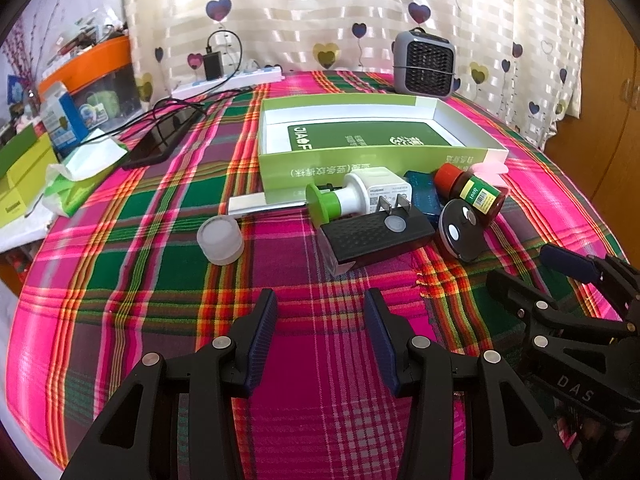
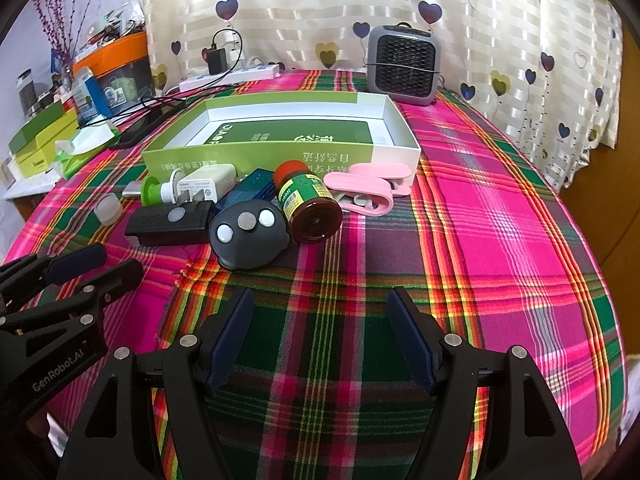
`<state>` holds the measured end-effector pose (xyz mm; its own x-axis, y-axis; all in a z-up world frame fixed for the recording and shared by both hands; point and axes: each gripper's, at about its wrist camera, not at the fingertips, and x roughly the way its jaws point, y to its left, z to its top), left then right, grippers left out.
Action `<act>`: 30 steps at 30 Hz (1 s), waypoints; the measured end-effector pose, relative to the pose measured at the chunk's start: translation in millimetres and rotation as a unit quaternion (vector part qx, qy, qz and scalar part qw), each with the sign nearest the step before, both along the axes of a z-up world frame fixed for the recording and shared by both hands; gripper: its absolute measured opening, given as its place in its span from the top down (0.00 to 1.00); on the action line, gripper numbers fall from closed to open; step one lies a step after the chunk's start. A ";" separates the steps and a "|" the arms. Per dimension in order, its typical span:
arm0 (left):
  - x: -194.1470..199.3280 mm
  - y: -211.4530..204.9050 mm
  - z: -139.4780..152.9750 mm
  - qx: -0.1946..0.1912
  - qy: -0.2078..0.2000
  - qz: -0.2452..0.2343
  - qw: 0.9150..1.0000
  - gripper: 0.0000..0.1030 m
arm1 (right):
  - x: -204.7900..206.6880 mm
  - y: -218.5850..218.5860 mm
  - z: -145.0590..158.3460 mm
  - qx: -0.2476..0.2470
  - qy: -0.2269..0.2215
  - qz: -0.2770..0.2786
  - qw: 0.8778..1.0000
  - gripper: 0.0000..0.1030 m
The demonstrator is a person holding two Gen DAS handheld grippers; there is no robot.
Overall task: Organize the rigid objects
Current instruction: 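Reach the right gripper to the brown bottle and close on it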
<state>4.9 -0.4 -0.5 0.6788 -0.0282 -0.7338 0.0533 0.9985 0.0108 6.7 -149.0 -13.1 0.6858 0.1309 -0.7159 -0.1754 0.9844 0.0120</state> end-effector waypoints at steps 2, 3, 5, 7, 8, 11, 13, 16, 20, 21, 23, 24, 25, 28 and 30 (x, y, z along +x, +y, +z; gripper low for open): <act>2.4 3.5 1.3 -0.002 0.002 -0.008 1.000 0.58 | 2.0 -0.1 0.7 0.000 0.003 0.006 1.000 0.33; 4.4 6.2 2.2 -0.003 0.004 -0.015 1.000 0.58 | 3.3 -0.7 0.8 -0.001 0.005 0.010 1.000 0.33; 4.3 8.2 2.1 -0.006 0.007 -0.027 1.000 0.58 | 5.0 -1.0 2.0 -0.001 0.010 0.018 1.000 0.33; 4.9 10.5 2.4 -0.008 0.010 -0.038 0.999 0.58 | 9.6 -2.8 2.7 0.000 0.016 0.020 1.000 0.33; 4.8 11.6 2.6 -0.010 0.010 -0.042 0.999 0.58 | 11.8 -3.7 2.8 0.000 0.018 0.019 1.000 0.33; 5.7 11.9 3.1 -0.013 0.012 -0.056 0.998 0.58 | 14.8 -6.4 3.3 0.003 0.020 0.021 1.000 0.33; 6.8 14.1 3.9 -0.015 0.015 -0.071 0.997 0.58 | 17.9 -9.5 4.4 0.010 0.024 0.024 0.999 0.33; 10.8 19.0 6.3 -0.030 0.018 -0.089 0.995 0.58 | 23.4 -19.7 9.2 0.030 0.025 0.019 0.999 0.33; 14.1 19.5 13.3 -0.039 0.004 -0.095 0.995 0.58 | 32.7 -24.9 12.9 0.041 0.024 0.023 0.999 0.32; 14.2 19.3 15.3 -0.043 0.000 -0.098 0.994 0.58 | 35.0 -25.3 14.1 0.046 0.024 0.025 0.998 0.32; 16.2 18.8 18.2 -0.047 -0.003 -0.104 0.994 0.58 | 37.8 -26.0 17.2 0.061 0.022 0.032 0.997 0.33; 16.7 18.0 19.5 -0.048 -0.004 -0.108 0.993 0.58 | 38.7 -26.1 18.9 0.068 0.021 0.035 0.997 0.33; 17.5 17.2 20.6 -0.049 -0.005 -0.111 0.993 0.58 | 39.3 -25.9 20.5 0.074 0.019 0.039 0.996 0.33; 22.7 16.5 22.1 -0.055 -0.006 -0.121 0.991 0.58 | 45.1 -21.5 24.6 0.090 0.015 0.056 0.994 0.33; 26.7 15.7 22.5 -0.060 -0.006 -0.127 0.990 0.58 | 49.0 -17.9 25.3 0.092 0.015 0.065 0.994 0.33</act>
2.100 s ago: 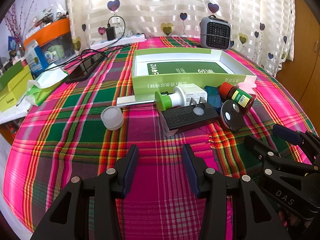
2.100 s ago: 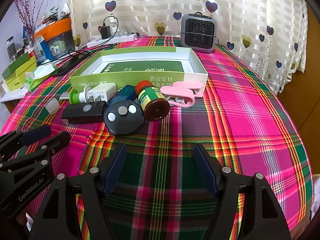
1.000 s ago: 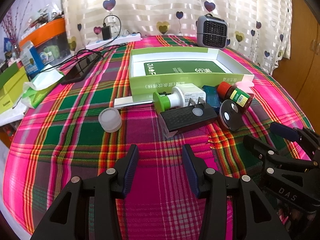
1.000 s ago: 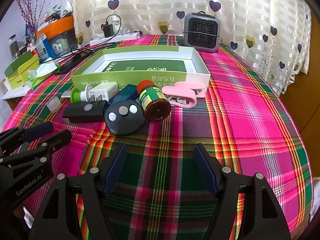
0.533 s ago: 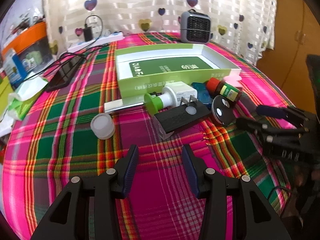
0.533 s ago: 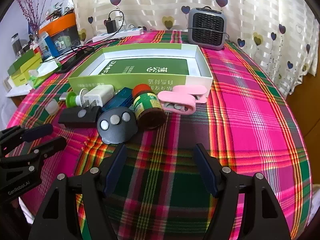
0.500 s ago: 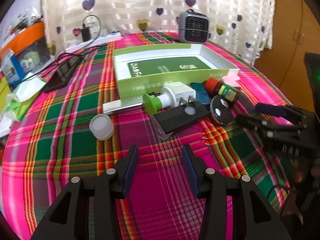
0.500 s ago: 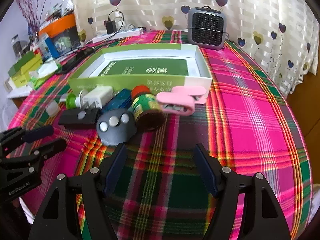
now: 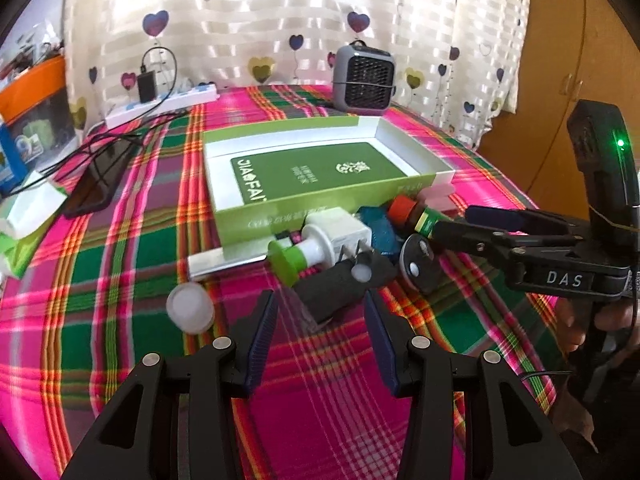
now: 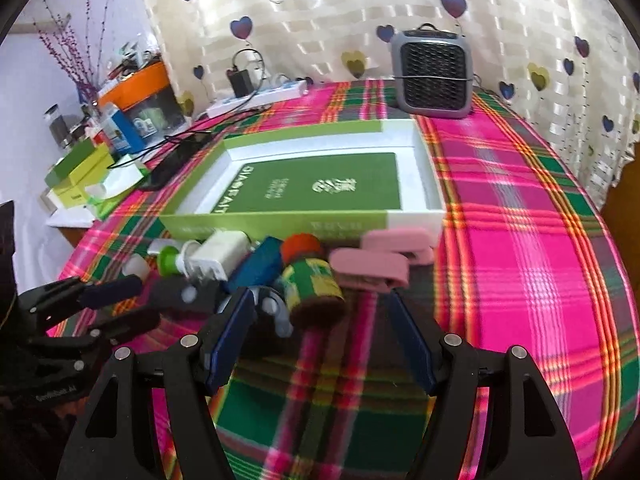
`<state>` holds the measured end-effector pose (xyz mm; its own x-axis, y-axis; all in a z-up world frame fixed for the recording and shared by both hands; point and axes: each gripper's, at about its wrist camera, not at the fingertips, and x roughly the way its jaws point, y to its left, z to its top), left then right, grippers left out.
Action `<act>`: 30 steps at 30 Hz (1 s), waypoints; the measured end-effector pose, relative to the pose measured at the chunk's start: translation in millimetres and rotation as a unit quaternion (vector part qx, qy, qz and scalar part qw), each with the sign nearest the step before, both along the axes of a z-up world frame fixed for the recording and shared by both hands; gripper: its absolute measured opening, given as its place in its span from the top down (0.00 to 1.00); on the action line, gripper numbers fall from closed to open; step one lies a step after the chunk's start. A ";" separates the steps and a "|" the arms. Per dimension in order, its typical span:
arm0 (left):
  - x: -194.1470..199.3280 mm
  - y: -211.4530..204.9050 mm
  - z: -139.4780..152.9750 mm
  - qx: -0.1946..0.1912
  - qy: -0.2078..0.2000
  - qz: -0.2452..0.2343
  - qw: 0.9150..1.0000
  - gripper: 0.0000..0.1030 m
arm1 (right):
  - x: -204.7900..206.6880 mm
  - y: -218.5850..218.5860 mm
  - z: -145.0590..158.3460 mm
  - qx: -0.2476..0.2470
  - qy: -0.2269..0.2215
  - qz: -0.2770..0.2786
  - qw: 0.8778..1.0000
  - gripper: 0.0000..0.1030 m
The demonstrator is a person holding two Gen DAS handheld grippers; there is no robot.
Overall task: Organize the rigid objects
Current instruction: 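Reach the right gripper to the brown bottle and close on it, then grasp the black rectangular device with the left gripper while the right gripper holds the brown bottle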
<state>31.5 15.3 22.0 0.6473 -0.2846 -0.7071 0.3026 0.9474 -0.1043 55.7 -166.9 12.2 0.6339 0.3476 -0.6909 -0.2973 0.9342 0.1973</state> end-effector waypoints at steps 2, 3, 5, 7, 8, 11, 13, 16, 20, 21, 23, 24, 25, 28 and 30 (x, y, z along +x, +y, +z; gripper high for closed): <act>3.4 -1.5 -0.1 -0.004 0.003 -0.010 1.000 0.58 | 3.9 1.7 -0.4 0.001 0.002 0.003 1.000 0.33; 5.2 -2.5 -0.1 -0.004 0.005 -0.015 1.000 0.58 | 6.2 2.1 -0.7 0.004 0.002 0.007 1.000 0.33; 6.9 -4.1 0.0 -0.004 0.005 -0.021 1.000 0.58 | 10.4 2.1 -2.2 0.012 0.009 0.010 1.000 0.39; 11.2 -6.0 -0.5 -0.002 0.005 -0.029 1.000 0.58 | 16.0 1.5 -4.4 0.023 0.020 0.013 0.999 0.44; 11.9 -6.7 -0.7 -0.002 0.005 -0.029 1.000 0.58 | 17.3 0.9 -5.5 0.027 0.025 0.014 0.999 0.46; 14.0 -5.8 -1.2 -0.005 0.007 -0.031 0.999 0.58 | 21.4 0.2 -9.5 0.035 0.038 0.019 0.998 0.53; 14.3 -6.1 -0.7 -0.004 0.008 -0.033 0.999 0.58 | 21.2 0.9 -8.9 0.037 0.038 0.024 0.998 0.56; 11.8 -7.8 -0.5 -0.005 0.008 -0.040 0.999 0.58 | 21.3 1.5 -9.1 0.031 0.037 0.027 0.998 0.65; 4.7 -11.7 0.1 -0.007 0.008 -0.048 0.999 0.58 | 19.1 -0.5 -9.8 0.030 0.037 0.029 0.998 0.67; 2.2 -12.6 0.4 -0.006 0.007 -0.049 0.999 0.58 | 17.9 -1.3 -9.4 0.029 0.035 0.027 0.999 0.67; -2.1 -13.3 0.3 -0.005 0.007 -0.050 0.999 0.58 | 15.4 -3.2 -8.2 0.028 0.031 0.024 0.999 0.67; -4.4 -13.0 0.1 -0.008 0.009 -0.050 0.999 0.58 | 14.0 -4.2 -7.7 0.029 0.029 0.023 0.999 0.67; -6.5 -12.6 0.1 -0.010 0.011 -0.050 0.999 0.58 | 12.7 -5.7 -7.4 0.030 0.029 0.021 0.999 0.67; -12.0 -12.0 0.2 -0.018 0.016 -0.052 0.998 0.58 | 9.3 -7.9 -7.6 0.030 0.030 0.017 0.999 0.67; -16.2 -13.0 -0.3 -0.019 0.019 -0.056 0.998 0.58 | 6.4 -8.7 -8.5 0.030 0.031 0.017 0.999 0.67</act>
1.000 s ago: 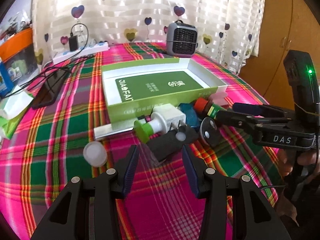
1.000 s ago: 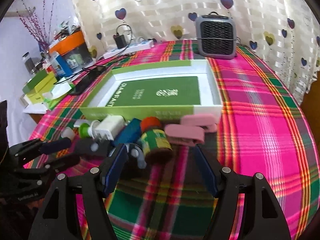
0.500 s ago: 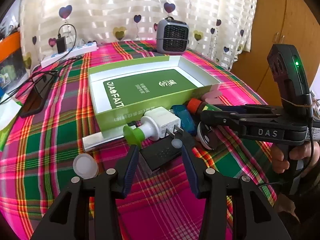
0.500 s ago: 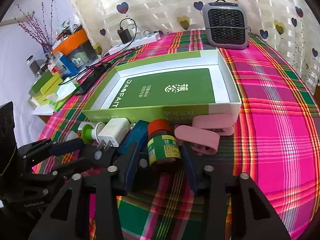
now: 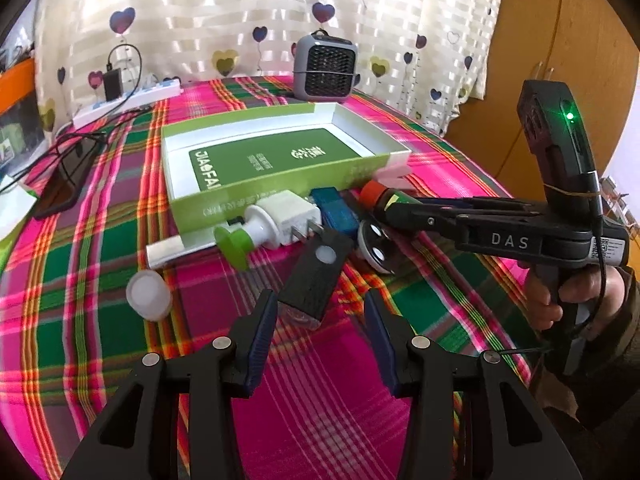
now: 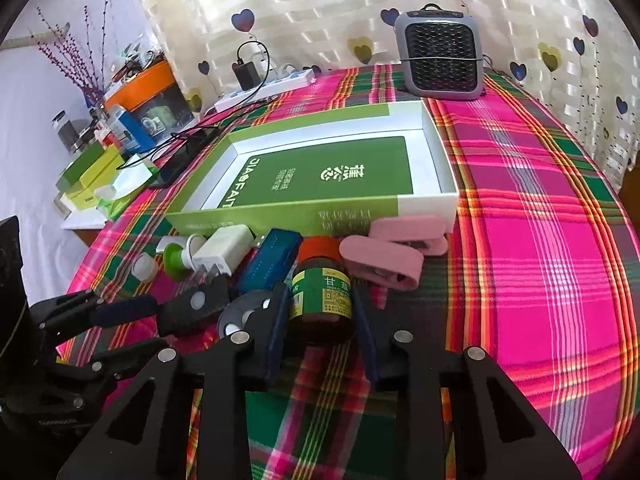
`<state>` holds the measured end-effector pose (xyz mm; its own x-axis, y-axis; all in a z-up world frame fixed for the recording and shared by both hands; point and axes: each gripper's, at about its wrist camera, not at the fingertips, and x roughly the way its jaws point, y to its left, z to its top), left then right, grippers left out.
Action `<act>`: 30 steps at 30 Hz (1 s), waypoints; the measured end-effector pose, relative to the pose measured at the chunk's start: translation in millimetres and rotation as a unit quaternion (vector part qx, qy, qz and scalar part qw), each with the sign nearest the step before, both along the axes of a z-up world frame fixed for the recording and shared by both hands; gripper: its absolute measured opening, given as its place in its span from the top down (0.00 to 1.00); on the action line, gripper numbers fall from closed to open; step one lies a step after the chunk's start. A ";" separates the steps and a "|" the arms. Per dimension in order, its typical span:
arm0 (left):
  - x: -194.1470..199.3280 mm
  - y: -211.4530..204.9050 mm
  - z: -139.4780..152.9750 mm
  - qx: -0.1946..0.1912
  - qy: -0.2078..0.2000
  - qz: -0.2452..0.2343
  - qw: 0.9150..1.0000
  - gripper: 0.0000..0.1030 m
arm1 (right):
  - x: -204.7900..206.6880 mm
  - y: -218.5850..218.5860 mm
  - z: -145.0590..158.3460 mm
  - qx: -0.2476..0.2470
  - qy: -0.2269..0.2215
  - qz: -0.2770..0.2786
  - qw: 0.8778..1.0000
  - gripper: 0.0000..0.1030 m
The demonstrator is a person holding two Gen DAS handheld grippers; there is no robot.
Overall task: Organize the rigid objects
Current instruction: 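Grasp the black rectangular device with the left gripper while the right gripper holds the brown bottle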
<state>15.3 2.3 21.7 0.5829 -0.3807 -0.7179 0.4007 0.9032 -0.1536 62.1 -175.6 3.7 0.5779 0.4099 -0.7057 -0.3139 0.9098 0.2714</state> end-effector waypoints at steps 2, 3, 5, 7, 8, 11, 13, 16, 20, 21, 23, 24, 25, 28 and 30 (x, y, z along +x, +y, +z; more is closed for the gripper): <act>-2.5 -1.7 -0.7 0.002 0.002 -0.004 1.000 0.58 | -3.2 -1.1 -0.9 -0.001 0.001 -0.001 1.000 0.67; -3.3 -2.0 -1.0 0.003 0.002 -0.005 1.000 0.58 | -4.7 -1.4 -1.2 -0.004 0.000 -0.002 1.000 0.67; -3.3 -2.1 -1.1 0.006 0.002 -0.004 1.000 0.58 | -9.5 -2.3 -0.9 -0.013 -0.004 -0.005 1.000 0.67; -3.1 -0.5 -0.5 0.016 -0.006 0.011 1.000 0.58 | -13.6 -3.3 -0.7 -0.019 -0.007 -0.005 1.000 0.67; -1.9 1.0 1.0 0.021 -0.012 0.020 1.000 0.58 | -15.7 -3.5 -0.8 -0.022 -0.008 -0.006 1.000 0.67; 3.6 3.8 3.2 0.014 -0.009 0.019 1.000 0.58 | -22.0 -4.7 -0.6 -0.034 -0.012 -0.005 0.999 0.68; 6.5 1.6 3.8 0.021 -0.010 0.014 1.000 0.58 | -25.0 -6.8 -0.3 -0.037 -0.012 -0.007 0.999 0.68; 10.6 -4.1 4.3 0.037 -0.015 0.003 0.999 0.58 | -28.6 -9.6 0.6 -0.043 -0.014 -0.011 0.999 0.68; 19.4 -7.6 4.6 0.049 -0.018 -0.006 0.999 0.58 | -32.2 -12.9 0.0 -0.052 -0.013 -0.016 0.998 0.68; 22.2 -8.0 4.9 0.052 -0.019 -0.010 0.998 0.58 | -32.4 -13.8 -0.3 -0.051 -0.012 -0.016 0.998 0.68; 27.2 -7.3 5.5 0.049 -0.015 -0.014 0.999 0.58 | -33.4 -16.0 -0.4 -0.050 -0.011 -0.019 0.999 0.68; 28.9 -7.9 5.4 0.048 -0.013 -0.018 0.999 0.58 | -33.6 -16.5 -0.3 -0.051 -0.011 -0.019 0.998 0.68; 29.8 -9.1 5.1 0.048 -0.012 -0.022 0.999 0.58 | -33.4 -17.0 -0.2 -0.052 -0.012 -0.020 0.998 0.68; 30.2 -17.0 3.5 0.061 -0.012 -0.049 0.997 0.58 | -32.6 -17.1 -0.6 -0.049 -0.010 -0.020 0.999 0.68; 29.6 -24.0 1.5 0.079 -0.014 -0.066 0.995 0.58 | -32.0 -16.9 -0.9 -0.049 -0.009 -0.020 0.999 0.68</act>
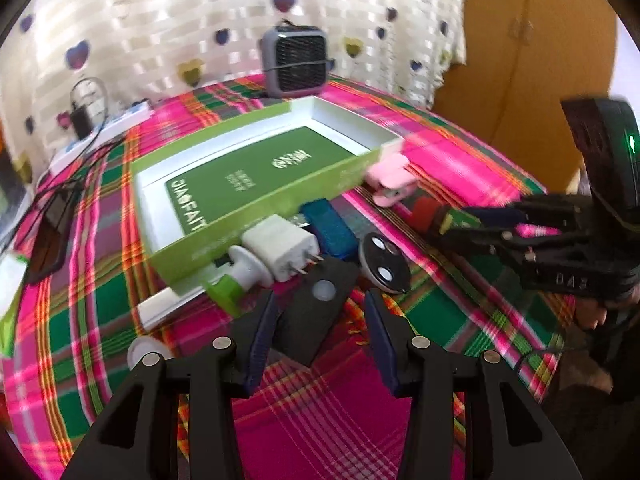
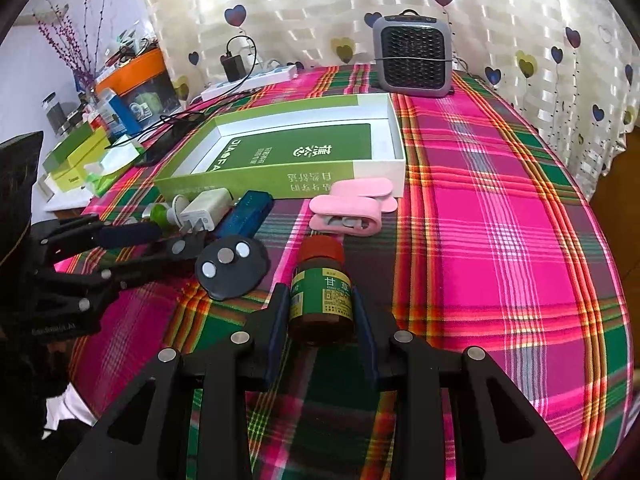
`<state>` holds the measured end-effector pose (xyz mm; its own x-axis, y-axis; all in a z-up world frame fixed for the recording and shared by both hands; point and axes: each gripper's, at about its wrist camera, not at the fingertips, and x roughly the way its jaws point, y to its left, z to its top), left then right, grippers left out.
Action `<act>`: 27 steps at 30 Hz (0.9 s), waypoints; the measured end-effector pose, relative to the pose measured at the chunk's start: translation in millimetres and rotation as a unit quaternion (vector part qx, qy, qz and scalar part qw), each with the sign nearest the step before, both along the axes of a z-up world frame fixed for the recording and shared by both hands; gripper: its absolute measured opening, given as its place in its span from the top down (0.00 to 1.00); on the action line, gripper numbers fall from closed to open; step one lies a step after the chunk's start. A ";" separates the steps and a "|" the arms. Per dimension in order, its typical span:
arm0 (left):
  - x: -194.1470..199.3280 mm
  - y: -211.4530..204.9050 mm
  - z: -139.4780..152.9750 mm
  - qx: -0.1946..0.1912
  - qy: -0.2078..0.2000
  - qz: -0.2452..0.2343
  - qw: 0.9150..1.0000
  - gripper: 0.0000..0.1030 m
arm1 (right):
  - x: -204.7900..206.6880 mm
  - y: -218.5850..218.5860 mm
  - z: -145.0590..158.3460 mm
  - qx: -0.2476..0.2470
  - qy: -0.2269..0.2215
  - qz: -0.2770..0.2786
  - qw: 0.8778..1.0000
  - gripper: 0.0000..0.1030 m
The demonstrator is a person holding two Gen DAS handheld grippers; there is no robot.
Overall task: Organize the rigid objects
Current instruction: 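Grasp the black rectangular device with the left gripper while the right gripper holds the brown bottle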
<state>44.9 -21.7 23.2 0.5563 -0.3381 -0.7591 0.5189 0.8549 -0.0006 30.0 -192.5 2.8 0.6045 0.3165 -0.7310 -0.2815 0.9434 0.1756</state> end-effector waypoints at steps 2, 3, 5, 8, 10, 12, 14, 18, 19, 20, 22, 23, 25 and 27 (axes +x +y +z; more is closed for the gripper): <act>-0.8 -2.9 -1.4 0.009 -0.003 -0.003 1.000 0.58 | 0.0 0.1 -0.4 0.001 0.001 0.000 1.000 0.68; -0.1 -3.7 -1.7 0.010 -0.001 -0.005 1.000 0.58 | 0.4 -0.1 -0.7 0.001 0.001 0.000 1.000 0.67; 2.6 -4.0 -2.7 0.007 0.005 -0.005 1.000 0.58 | 1.9 -0.8 -1.9 0.002 0.003 -0.002 1.000 0.68; 7.3 -3.4 -5.5 0.007 0.017 0.002 1.000 0.58 | 5.3 -1.6 -4.1 0.001 0.010 -0.004 1.000 0.67; 10.2 -2.1 -7.4 0.003 0.024 0.007 1.000 0.58 | 7.6 -1.1 -5.8 0.000 0.015 -0.004 1.000 0.67; 13.2 0.1 -8.6 -0.007 0.032 0.011 0.999 0.58 | 9.2 -0.6 -6.6 0.001 0.018 -0.002 1.000 0.67; 15.3 0.8 -9.4 -0.014 0.038 0.013 0.999 0.58 | 11.1 -0.6 -6.8 0.000 0.019 -0.003 1.000 0.67; 17.9 -0.7 -11.7 -0.014 0.045 0.011 0.999 0.58 | 15.5 0.1 -6.8 -0.001 0.020 -0.001 1.000 0.67; 19.1 -1.1 -12.6 -0.014 0.048 0.011 0.999 0.58 | 16.3 0.4 -6.8 -0.002 0.020 -0.001 1.000 0.67; 20.7 -1.6 -14.0 -0.014 0.053 0.012 0.998 0.58 | 17.3 0.8 -6.8 -0.002 0.020 -0.001 1.000 0.67; 21.5 -2.3 -14.0 -0.016 0.053 0.012 0.998 0.58 | 18.2 0.8 -6.8 -0.002 0.021 -0.001 1.000 0.67; 22.2 -2.7 -14.0 -0.017 0.054 0.012 0.998 0.58 | 19.7 1.0 -6.8 -0.002 0.022 -0.001 1.000 0.67; 22.5 -2.5 -14.0 -0.017 0.054 0.014 0.998 0.58 | 21.6 1.2 -6.7 -0.002 0.023 -0.001 1.000 0.67; 21.4 -3.3 -13.9 -0.012 0.053 0.015 0.998 0.59 | 23.2 1.2 -6.6 -0.001 0.024 -0.002 1.000 0.67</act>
<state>66.3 -25.0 9.3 0.4837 -0.3419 -0.8057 0.4887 0.8692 -0.0754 53.2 -191.4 -3.8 0.5708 0.3119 -0.7595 -0.2683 0.9451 0.1865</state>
